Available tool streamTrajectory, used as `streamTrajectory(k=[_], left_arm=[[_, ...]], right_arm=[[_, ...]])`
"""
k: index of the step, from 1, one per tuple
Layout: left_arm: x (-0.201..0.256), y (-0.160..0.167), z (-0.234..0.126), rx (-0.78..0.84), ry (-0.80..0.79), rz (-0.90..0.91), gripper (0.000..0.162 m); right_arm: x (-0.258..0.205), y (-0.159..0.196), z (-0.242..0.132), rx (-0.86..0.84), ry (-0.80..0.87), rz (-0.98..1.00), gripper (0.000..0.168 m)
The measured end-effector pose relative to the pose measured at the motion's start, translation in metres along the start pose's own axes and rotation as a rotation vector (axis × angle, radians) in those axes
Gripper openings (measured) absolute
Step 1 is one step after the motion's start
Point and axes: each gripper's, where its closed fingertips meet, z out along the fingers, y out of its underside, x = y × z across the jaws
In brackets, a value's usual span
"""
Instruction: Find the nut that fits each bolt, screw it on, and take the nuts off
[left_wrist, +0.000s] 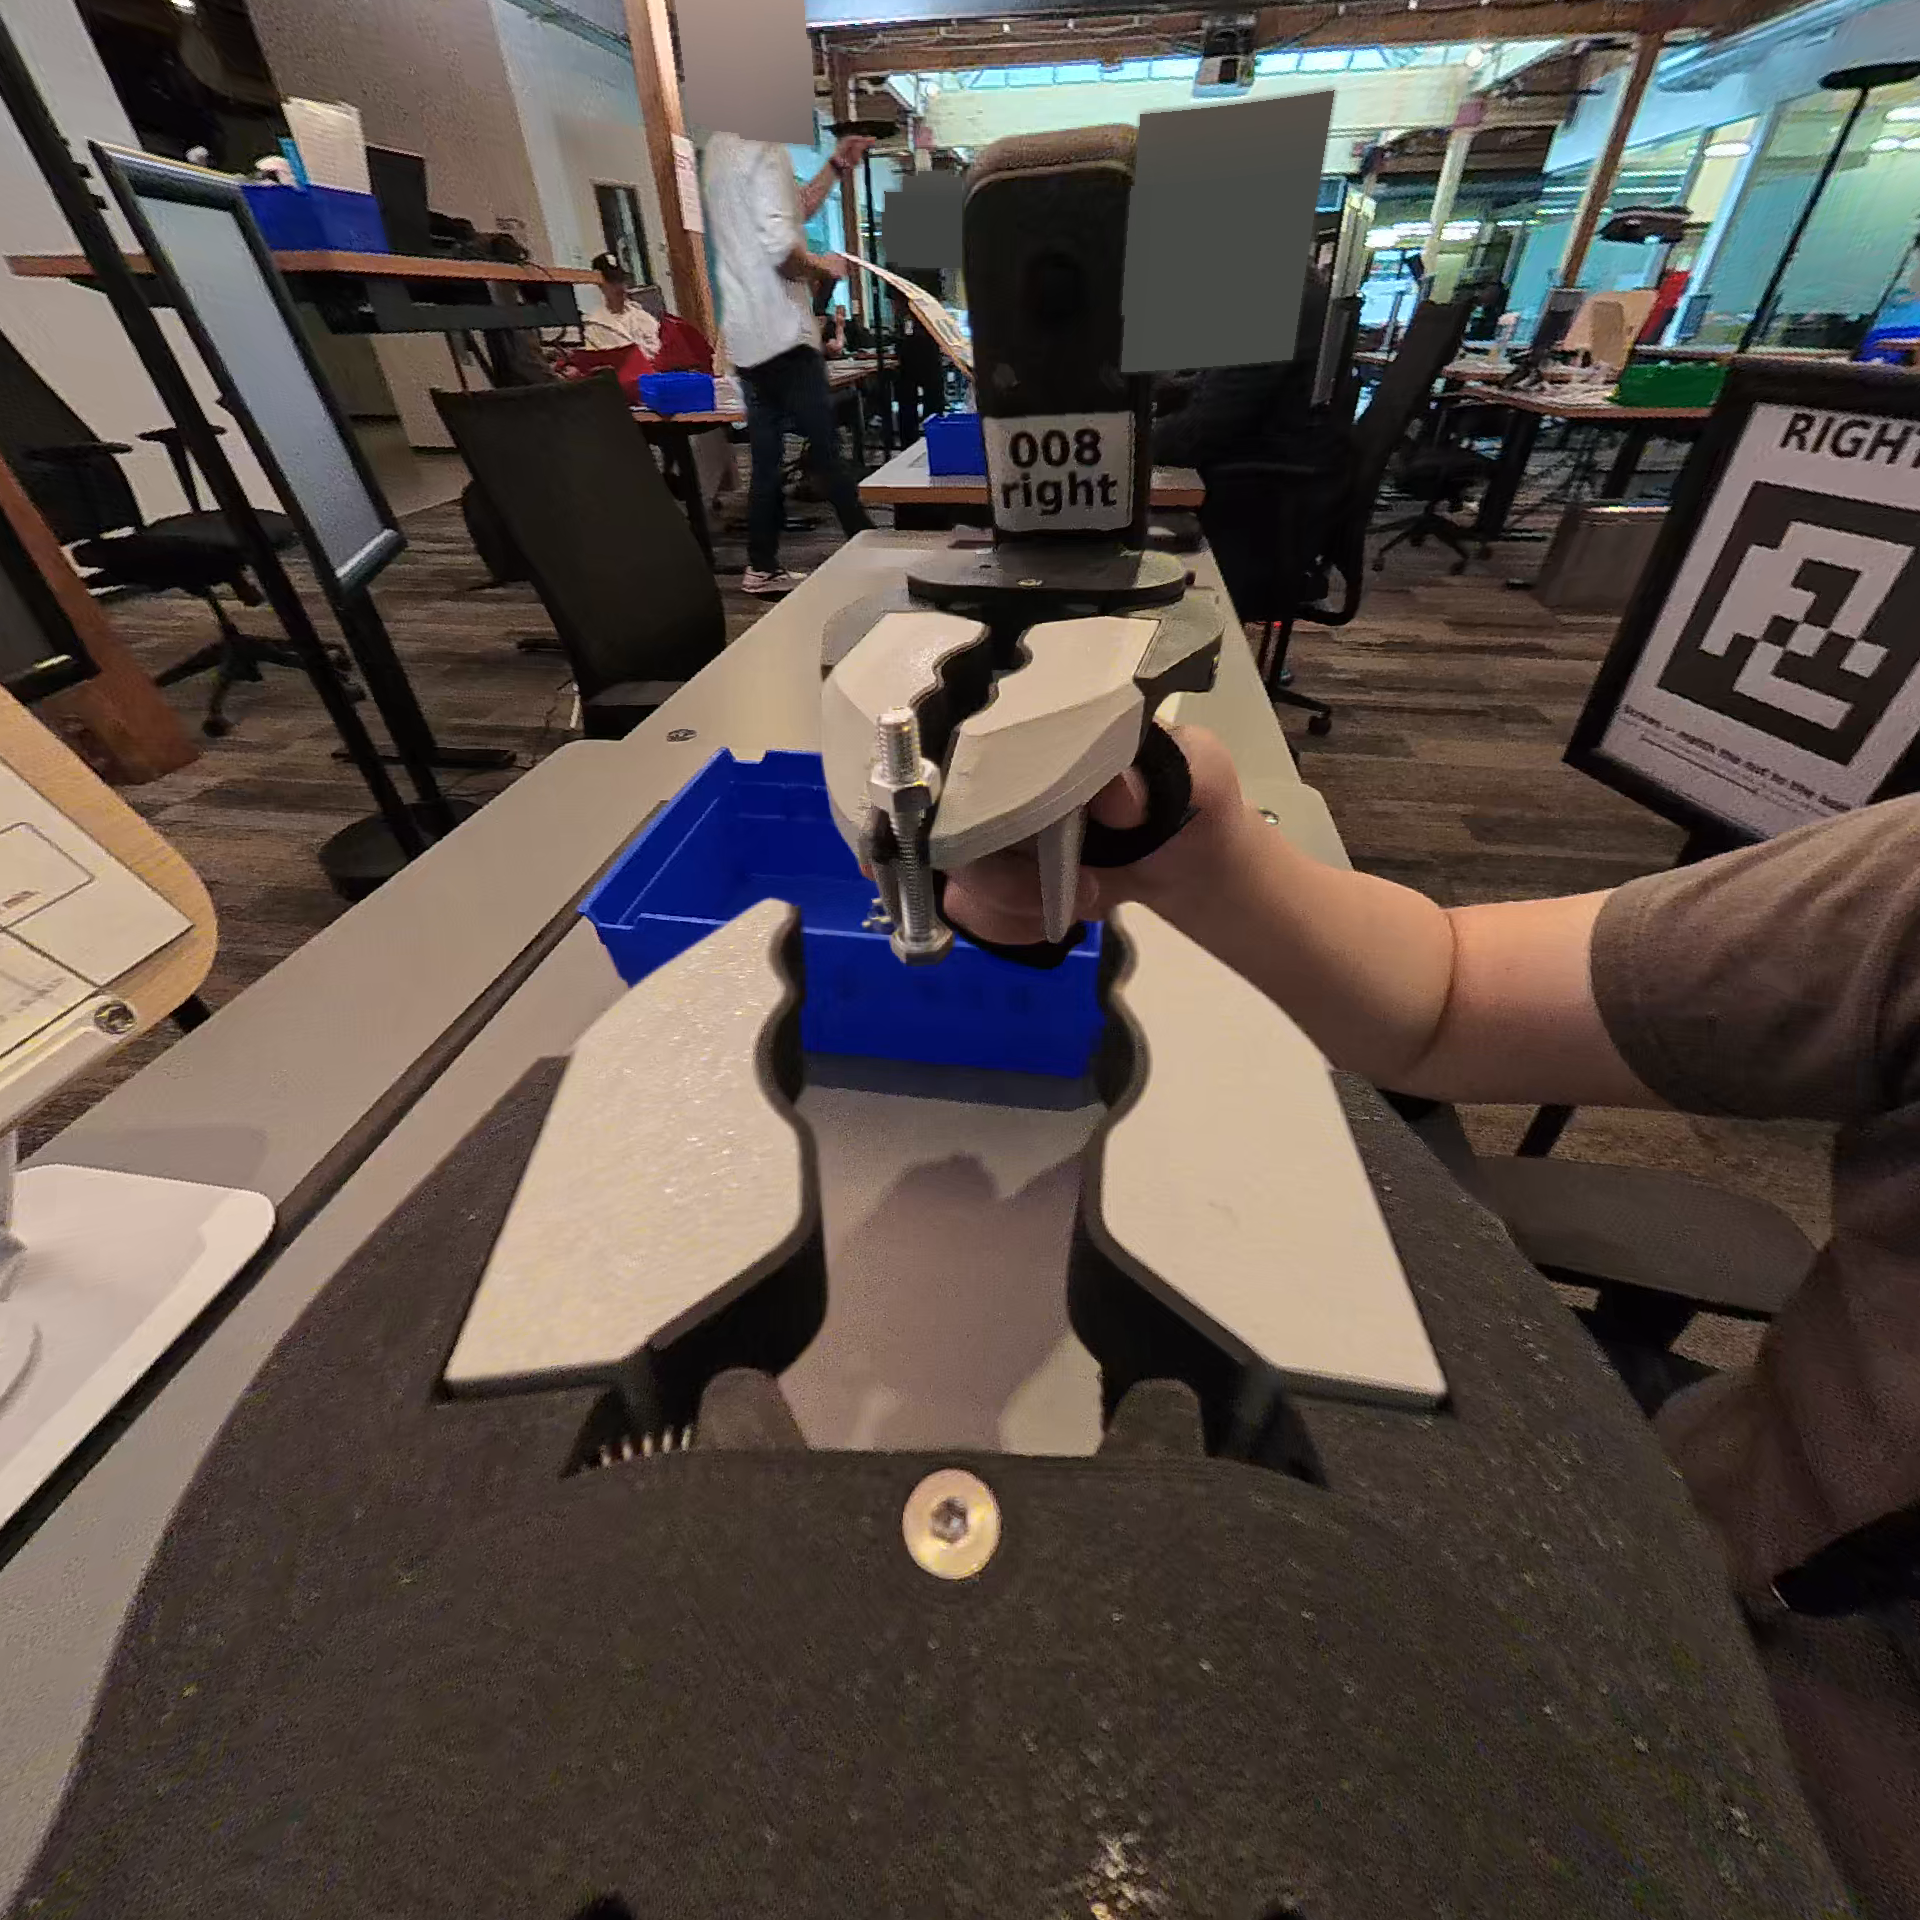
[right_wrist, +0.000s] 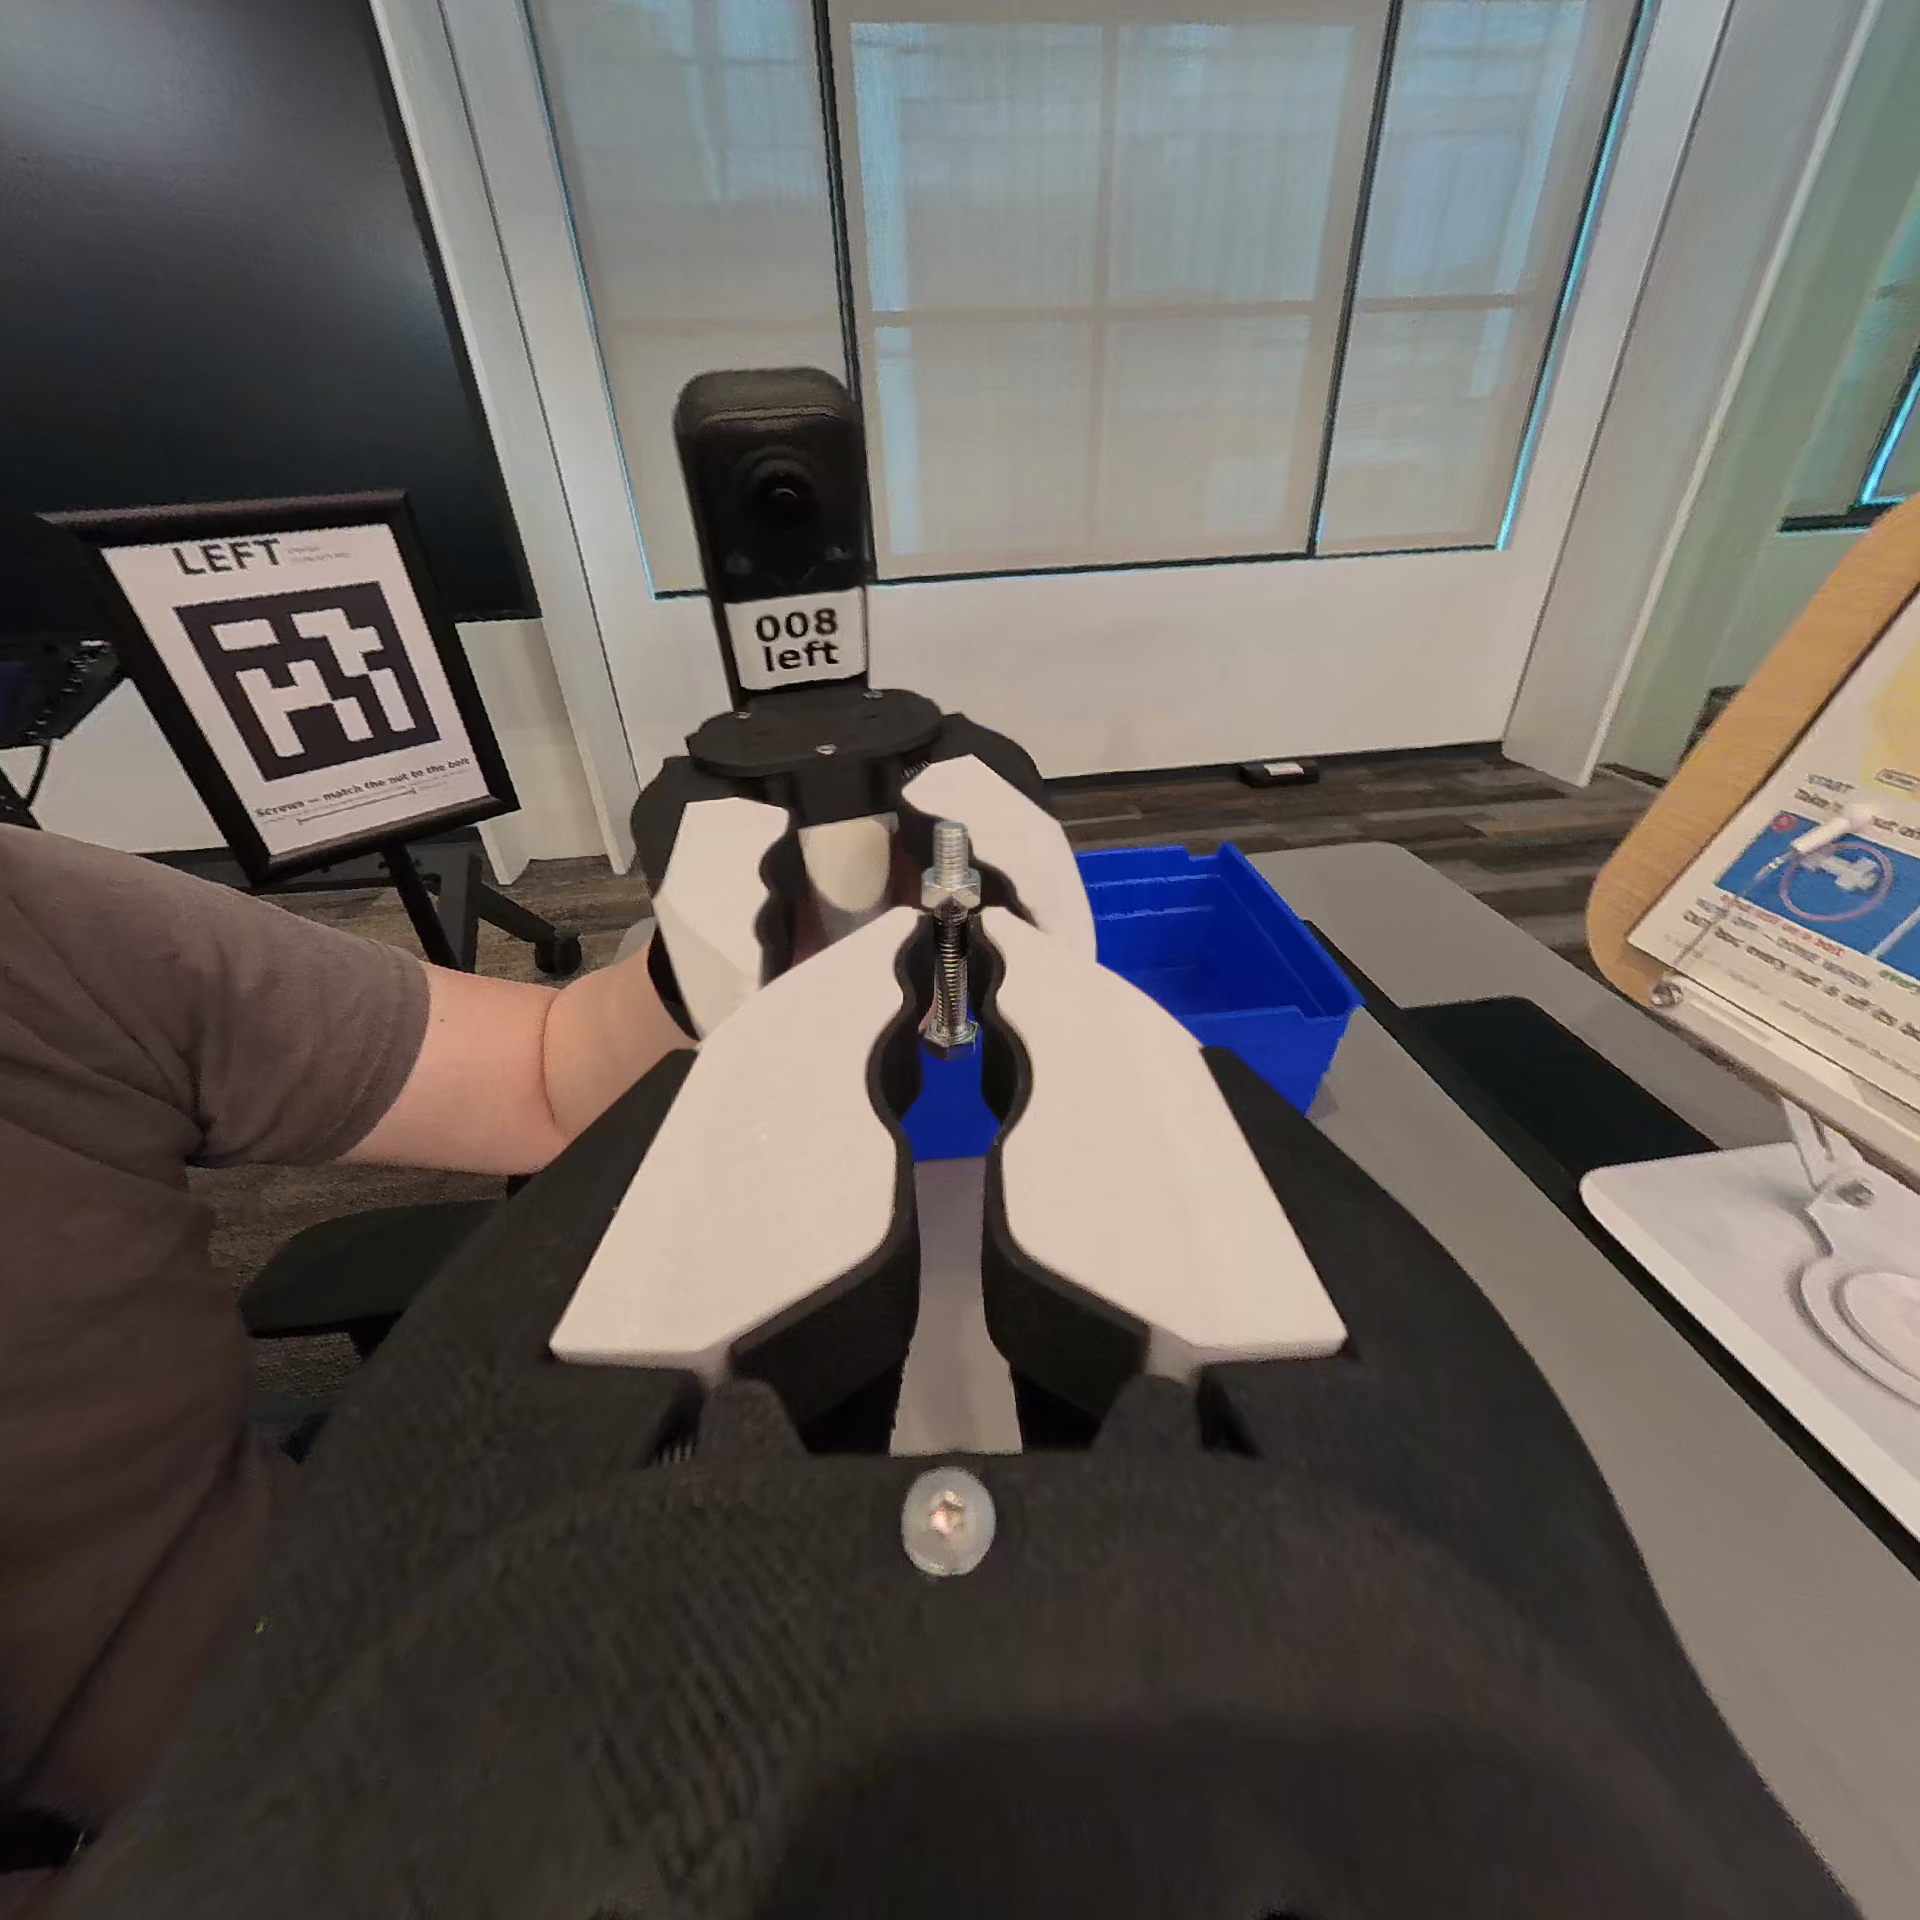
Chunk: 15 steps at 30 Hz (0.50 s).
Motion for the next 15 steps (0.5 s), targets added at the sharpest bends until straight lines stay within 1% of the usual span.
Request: streamTrajectory(k=[2, 4, 5, 7, 10, 12, 15], left_arm=[[-0.003, 0.001, 0.0, -0.01, -0.029, 0.007, 0.065], [-0.006, 0.002, -0.001, -0.019, -0.047, 0.01, 0.067], [-0.007, 0.001, -0.001, -0.02, -0.047, 0.009, 0.067], [-0.007, 0.001, -0.003, -0.023, -0.046, -0.002, 0.066], [-0.007, 0.002, -0.004, -0.036, -0.051, -0.001, 0.065], [-0.008, 0.004, -0.003, -0.051, -0.064, 0.012, 0.064], [-0.007, 0.006, -0.002, -0.064, -0.061, 0.011, 0.064]], right_arm=[[0.006, 0.0, -0.008, -0.04, 0.03, 0.008, 0.006], [0.017, 0.0, -0.025, -0.117, 0.094, 0.015, 0.006], [0.025, 0.003, -0.039, -0.182, 0.146, 0.021, 0.007], [0.049, 0.014, -0.078, -0.33, 0.306, 0.035, 0.007], [0.082, 0.038, -0.146, -0.498, 0.534, 0.157, 0.007], [0.1, 0.054, -0.182, -0.549, 0.634, 0.259, 0.006], [0.126, 0.097, -0.227, -0.695, 0.764, 0.407, 0.007]])
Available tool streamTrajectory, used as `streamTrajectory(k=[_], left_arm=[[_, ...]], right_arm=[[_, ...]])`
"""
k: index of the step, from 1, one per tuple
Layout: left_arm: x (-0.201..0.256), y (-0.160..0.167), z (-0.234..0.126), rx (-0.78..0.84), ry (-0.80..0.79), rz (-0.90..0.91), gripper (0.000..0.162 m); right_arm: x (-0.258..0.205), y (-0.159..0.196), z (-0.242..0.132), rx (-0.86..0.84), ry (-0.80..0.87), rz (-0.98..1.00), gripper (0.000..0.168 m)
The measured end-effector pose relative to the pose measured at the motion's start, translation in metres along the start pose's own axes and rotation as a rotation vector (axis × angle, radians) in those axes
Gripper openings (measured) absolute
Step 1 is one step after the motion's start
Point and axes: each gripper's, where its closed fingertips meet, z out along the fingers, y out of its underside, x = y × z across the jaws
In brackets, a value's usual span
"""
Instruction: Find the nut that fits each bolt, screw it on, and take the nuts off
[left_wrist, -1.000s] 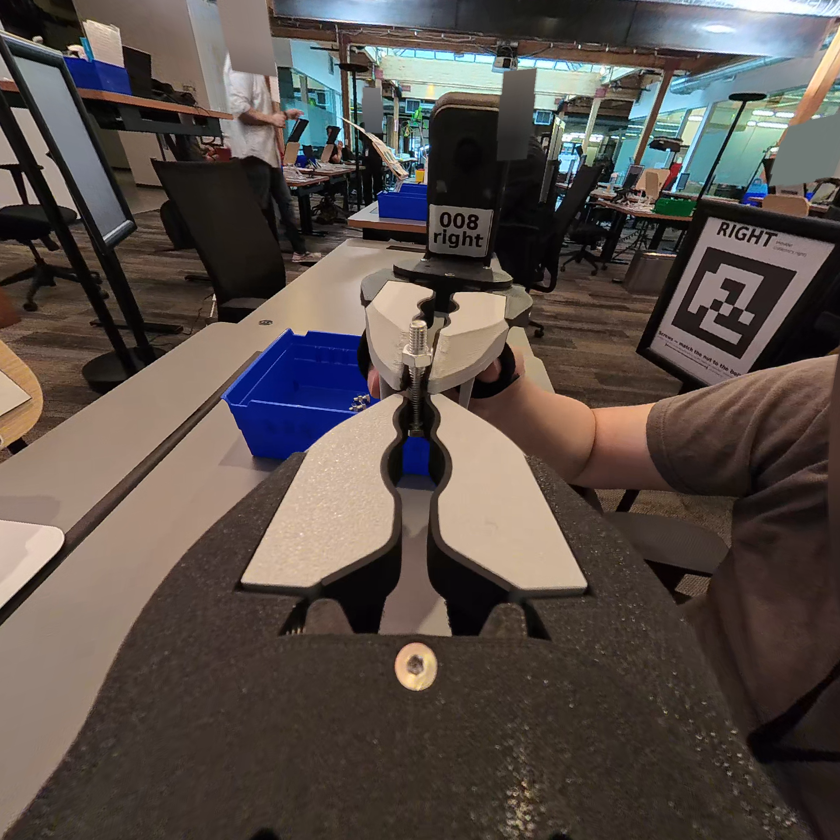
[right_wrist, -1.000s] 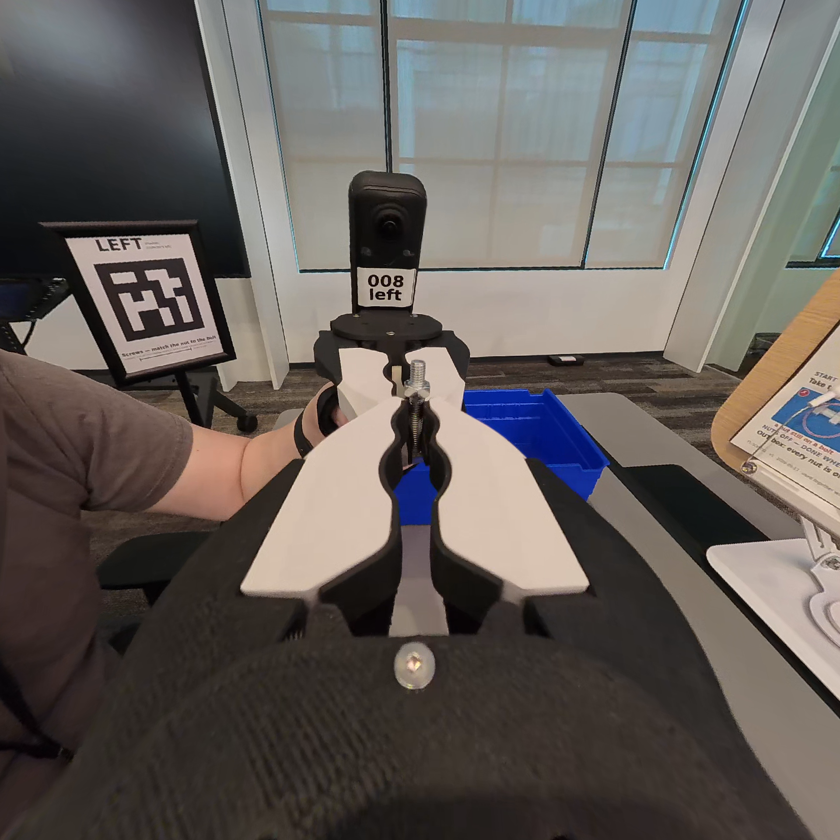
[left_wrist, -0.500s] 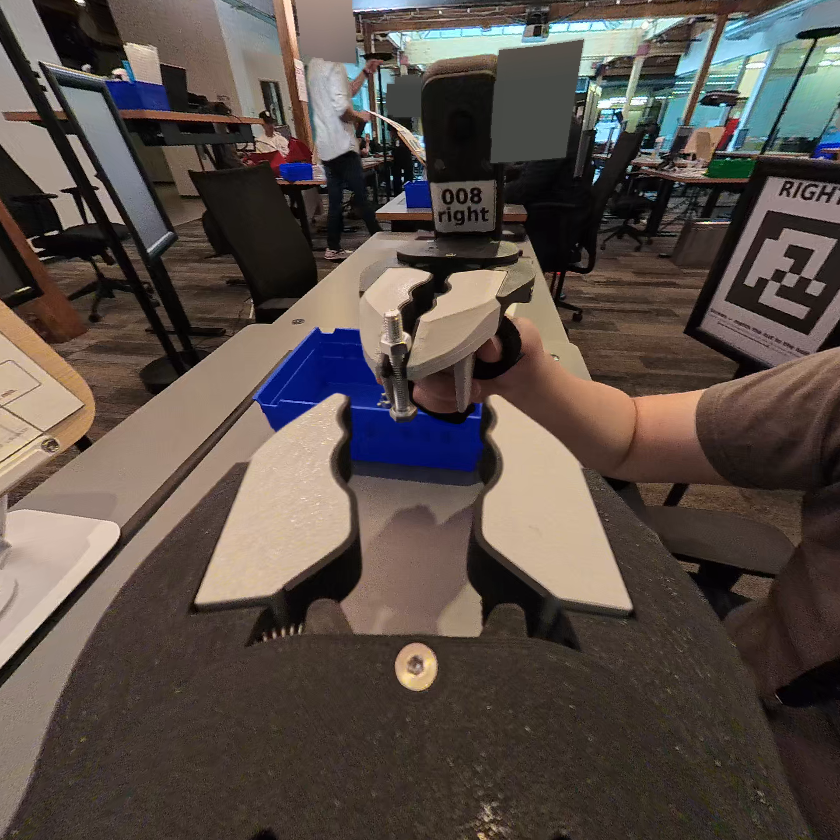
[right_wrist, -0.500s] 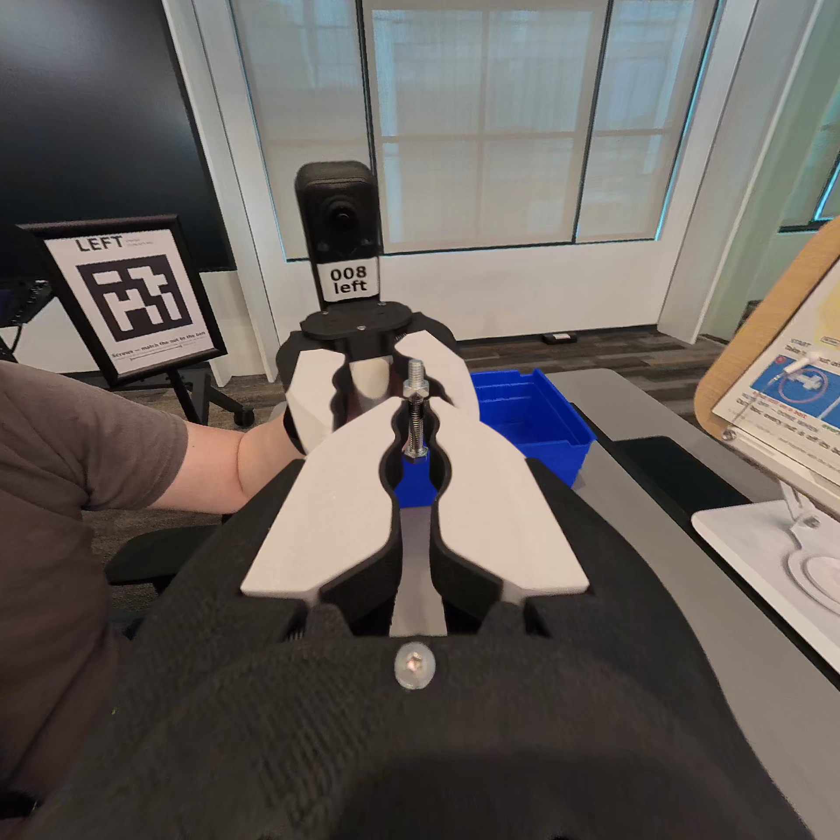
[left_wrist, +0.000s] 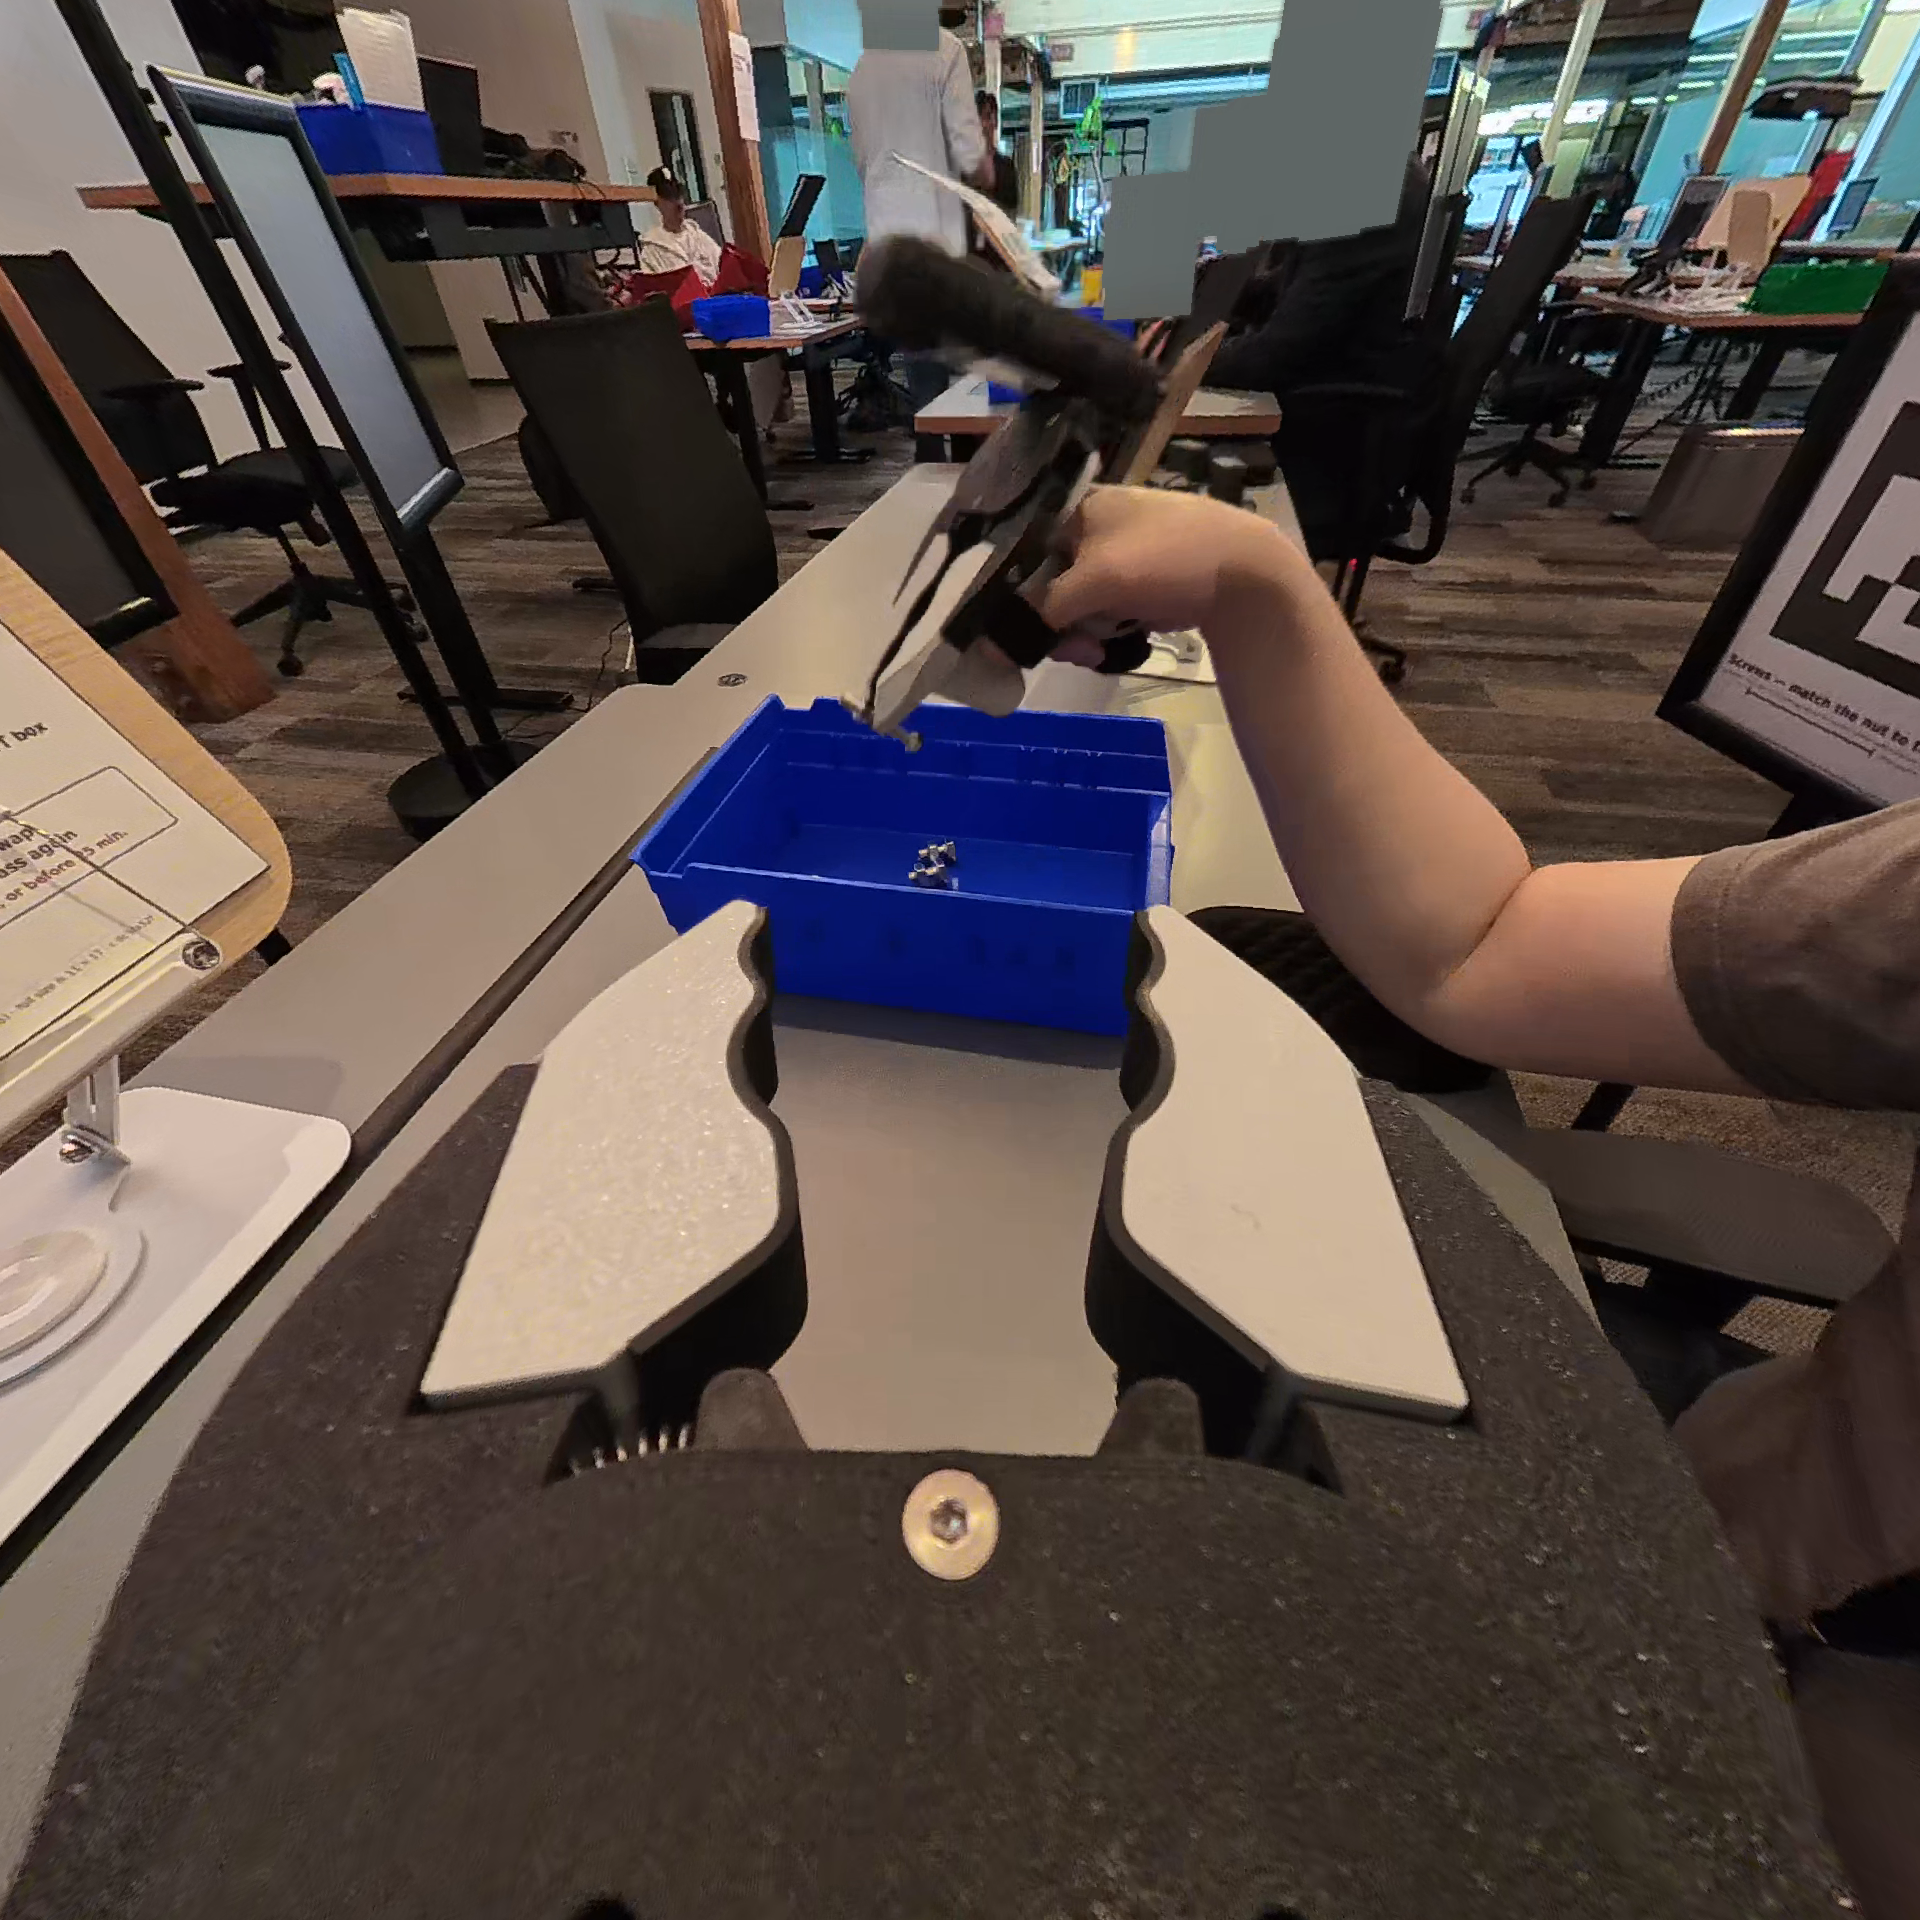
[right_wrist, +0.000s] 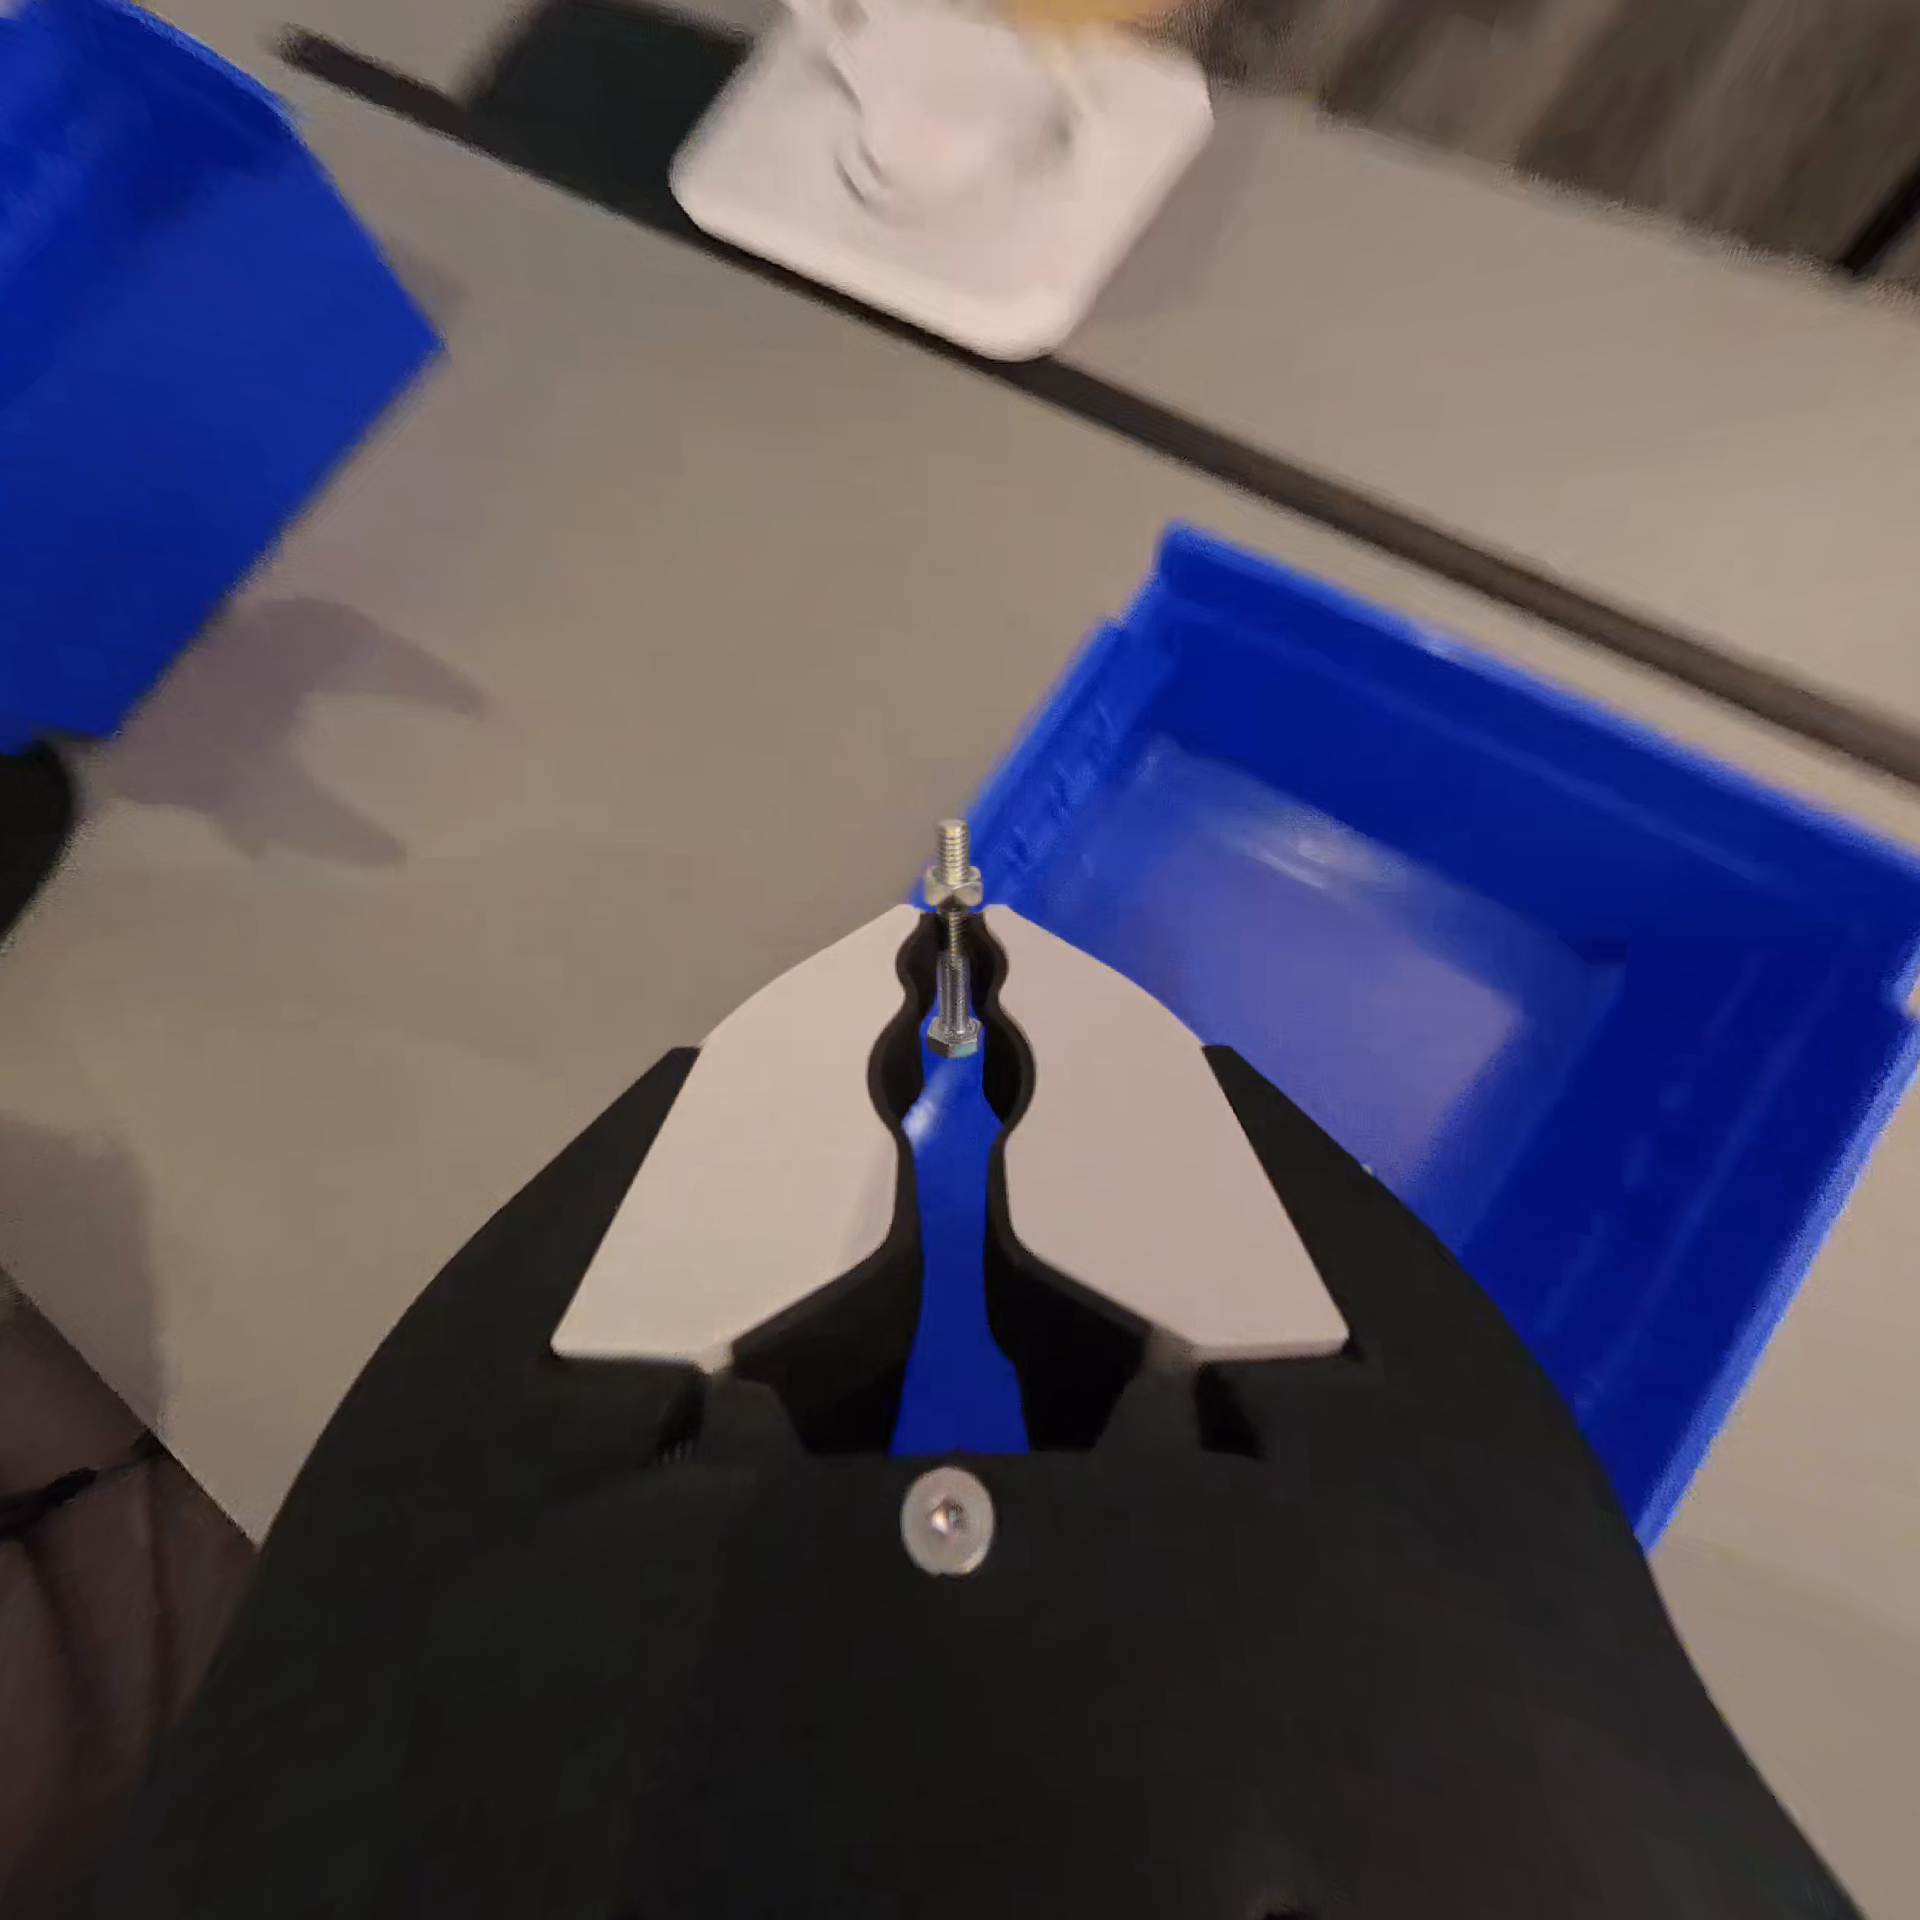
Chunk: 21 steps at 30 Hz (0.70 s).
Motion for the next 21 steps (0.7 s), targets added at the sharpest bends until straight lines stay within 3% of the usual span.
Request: streamTrajectory(k=[5, 9, 21], left_arm=[[-0.003, 0.002, 0.001, -0.004, -0.003, -0.013, 0.064], [-0.002, 0.004, 0.001, -0.014, -0.001, -0.012, 0.064], [-0.002, 0.006, 0.002, -0.021, 0.006, -0.015, 0.063]], right_arm=[[0.067, 0.07, 0.044, -0.334, 0.129, 0.189, 0.007], [0.083, 0.11, 0.074, -0.5, 0.11, 0.275, 0.007], [0.099, 0.135, 0.092, -0.643, 0.223, 0.263, 0.007]])
